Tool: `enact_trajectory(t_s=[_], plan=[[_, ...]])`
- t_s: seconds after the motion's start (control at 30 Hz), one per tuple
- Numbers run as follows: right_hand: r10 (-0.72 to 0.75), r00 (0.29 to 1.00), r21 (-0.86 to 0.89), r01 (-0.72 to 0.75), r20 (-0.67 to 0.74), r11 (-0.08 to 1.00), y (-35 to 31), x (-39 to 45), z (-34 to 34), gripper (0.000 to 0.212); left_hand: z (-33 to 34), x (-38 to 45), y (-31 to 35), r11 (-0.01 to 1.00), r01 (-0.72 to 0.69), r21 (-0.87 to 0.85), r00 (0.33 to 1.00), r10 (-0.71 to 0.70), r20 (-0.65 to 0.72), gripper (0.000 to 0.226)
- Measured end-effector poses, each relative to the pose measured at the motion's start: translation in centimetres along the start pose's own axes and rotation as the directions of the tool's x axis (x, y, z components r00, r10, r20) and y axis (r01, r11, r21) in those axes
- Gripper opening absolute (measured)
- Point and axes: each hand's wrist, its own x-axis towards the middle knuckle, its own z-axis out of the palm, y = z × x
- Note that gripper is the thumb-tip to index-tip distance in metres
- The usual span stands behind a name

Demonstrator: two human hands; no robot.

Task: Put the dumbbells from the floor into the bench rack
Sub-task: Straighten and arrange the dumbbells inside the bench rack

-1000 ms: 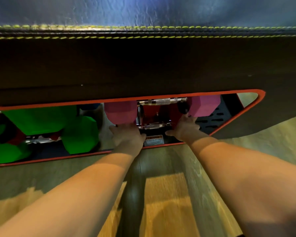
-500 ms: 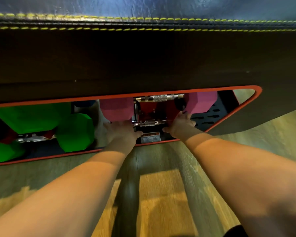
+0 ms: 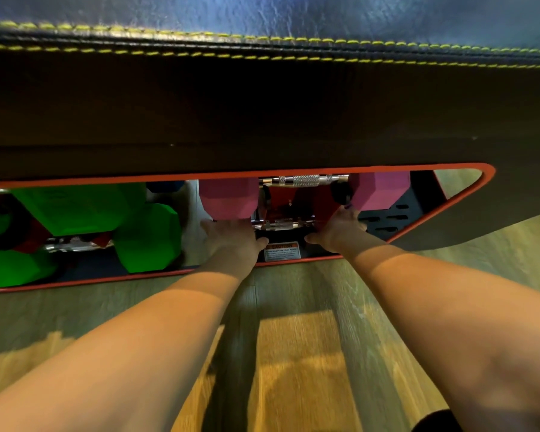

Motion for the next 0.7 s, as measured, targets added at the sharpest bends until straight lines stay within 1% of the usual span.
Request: enact_trajectory(t_s=[0.13,0.3,0.4,0.53,0.6,0.63,0.7], plan=[[0.003,1.0,0.0,-0.003,0.021,1.0,0.2,0.1,-0.3,0.099,-0.2,-0.6,0.2,0.996,-0.033,0.078,0.998,0.036,-0.045,0.045],[0.013,1.0,0.007,-0.013,0.018,1.0,0.1,0.3,0.1,0.098,0.0,0.3,-0.1,0.999,-0.011,0.038,0.999,0.013,-0.035,0.051],[0.029,0.999,-0.007,-0.029,0.014,1.0,0.4,0.8,0.3,0.099,0.3,0.4,0.1,0.999,-0.027,0.041,0.998,0.029,-0.051,0.048],[0.006,1.0,-0.033,-0.005,0.01,0.999,0.2,2.2,0.9,0.111,1.3,0.9,-0.2,0.998,-0.064,0.003,0.994,0.064,-0.084,0.049],[-0.001,1.0,-0.043,0.001,0.008,0.999,0.4,2.8,1.3,0.112,1.0,0.9,-0.2,0.998,-0.056,0.04,0.993,0.06,-0.106,0.045],[-0.007,1.0,-0.048,0.008,0.006,0.999,0.4,2.7,1.2,0.112,0.9,0.9,-0.1,0.997,-0.054,0.058,0.993,0.06,-0.102,0.044],[-0.003,1.0,-0.058,0.004,0.008,0.998,0.3,2.7,1.2,0.113,1.1,1.3,-0.1,0.999,-0.04,0.03,0.997,0.041,-0.06,0.049]])
